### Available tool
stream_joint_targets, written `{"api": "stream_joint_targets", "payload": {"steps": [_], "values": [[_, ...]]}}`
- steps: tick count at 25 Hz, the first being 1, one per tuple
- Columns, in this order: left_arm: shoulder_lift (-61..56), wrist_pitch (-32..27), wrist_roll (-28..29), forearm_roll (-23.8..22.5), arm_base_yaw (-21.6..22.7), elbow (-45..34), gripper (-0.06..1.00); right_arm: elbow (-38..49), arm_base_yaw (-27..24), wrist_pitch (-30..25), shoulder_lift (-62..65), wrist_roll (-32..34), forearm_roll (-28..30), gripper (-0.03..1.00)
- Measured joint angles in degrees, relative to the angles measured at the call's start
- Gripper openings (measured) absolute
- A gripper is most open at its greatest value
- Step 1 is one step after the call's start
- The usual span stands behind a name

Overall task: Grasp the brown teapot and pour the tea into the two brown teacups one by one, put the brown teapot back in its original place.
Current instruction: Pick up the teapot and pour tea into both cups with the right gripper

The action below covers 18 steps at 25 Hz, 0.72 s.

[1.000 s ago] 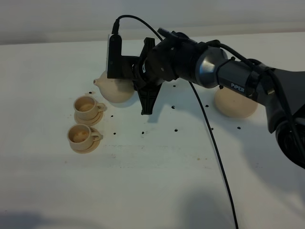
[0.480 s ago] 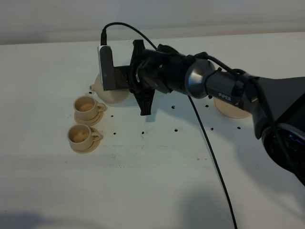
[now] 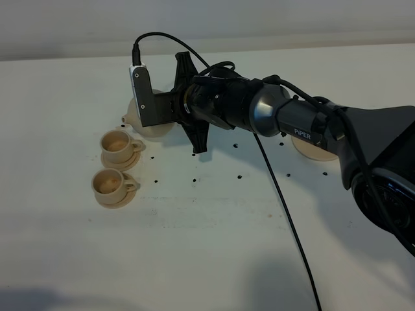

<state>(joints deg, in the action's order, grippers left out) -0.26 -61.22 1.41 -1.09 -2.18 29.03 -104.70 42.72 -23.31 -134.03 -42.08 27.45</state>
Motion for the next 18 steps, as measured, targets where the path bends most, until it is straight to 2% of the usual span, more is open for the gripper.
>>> {"api": "stream_joint_targets", "payload": {"steps": [9,18], "values": [[0.0,0.0,0.0,0.0,0.0,0.0,0.53,0.0,1.2,2.6,-0.6,0.2,6.1,0.09],[0.0,0.0,0.0,0.0,0.0,0.0,0.53,0.0,1.6,5.2,-0.9,3.7,13.5,0.09]]}}
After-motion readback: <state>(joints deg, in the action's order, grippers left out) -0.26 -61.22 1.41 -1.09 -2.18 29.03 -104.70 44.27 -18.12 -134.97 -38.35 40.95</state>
